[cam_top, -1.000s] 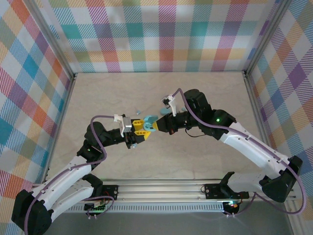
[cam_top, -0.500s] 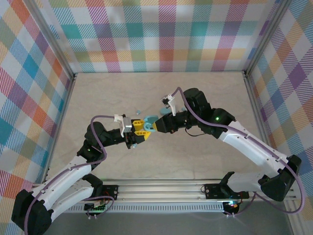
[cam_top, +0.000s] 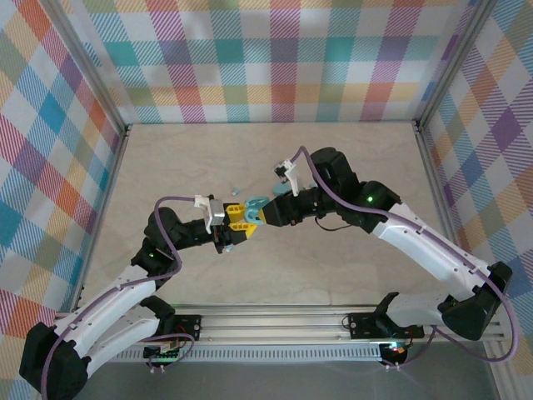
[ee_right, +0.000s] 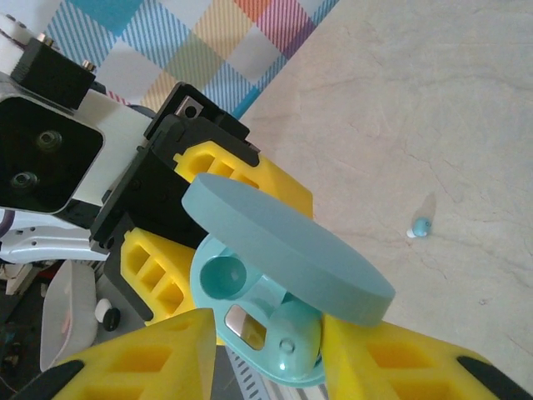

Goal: Insert the wireless bluetooth earbuds into the charging case

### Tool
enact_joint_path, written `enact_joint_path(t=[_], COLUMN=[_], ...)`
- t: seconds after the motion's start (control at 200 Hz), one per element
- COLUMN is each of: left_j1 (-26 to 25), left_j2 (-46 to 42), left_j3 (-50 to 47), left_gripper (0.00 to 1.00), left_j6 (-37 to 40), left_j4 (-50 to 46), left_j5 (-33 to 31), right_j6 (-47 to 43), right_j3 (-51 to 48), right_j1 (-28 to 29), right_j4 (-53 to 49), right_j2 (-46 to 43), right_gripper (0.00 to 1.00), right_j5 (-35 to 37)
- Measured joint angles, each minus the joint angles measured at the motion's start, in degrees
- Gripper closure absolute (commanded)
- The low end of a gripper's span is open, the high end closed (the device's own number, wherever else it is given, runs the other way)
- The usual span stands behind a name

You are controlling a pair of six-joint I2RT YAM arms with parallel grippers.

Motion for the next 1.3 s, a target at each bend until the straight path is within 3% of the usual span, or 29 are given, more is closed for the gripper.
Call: enact_joint_path(t=[0.45,0.905,1.19,1.3], left_j1=[-0.09,-0.09,-0.09,-0.09], left_j2=[0.00,-2.91,-12.85,-16.00], left_j3=[0.00,-1.66,-2.27,-2.27], left_gripper=[0.87,0.87,0.86,0.86], left_j6=[-0.20,0.26,1.49,2.01], left_j4=[1.70,-1.38,-10.88,-14.43], left_j5=[-0.74,-6.60,-11.61,-12.76], right_j6=[-2.12,-1.60,7.80,11.19], right_j3=[4.94,6.43,-3.43,-6.93], right_j1=[0.00,-0.22,-10.38,-11.89], right_j4=[-5.70,-6.38,-2.69,-2.03], right_j2=[1.77,-2.93,-6.38,-5.03], right_gripper=[0.57,0.59,0.62,0.63], right_j5=[3.30,8.48,10.86,11.96])
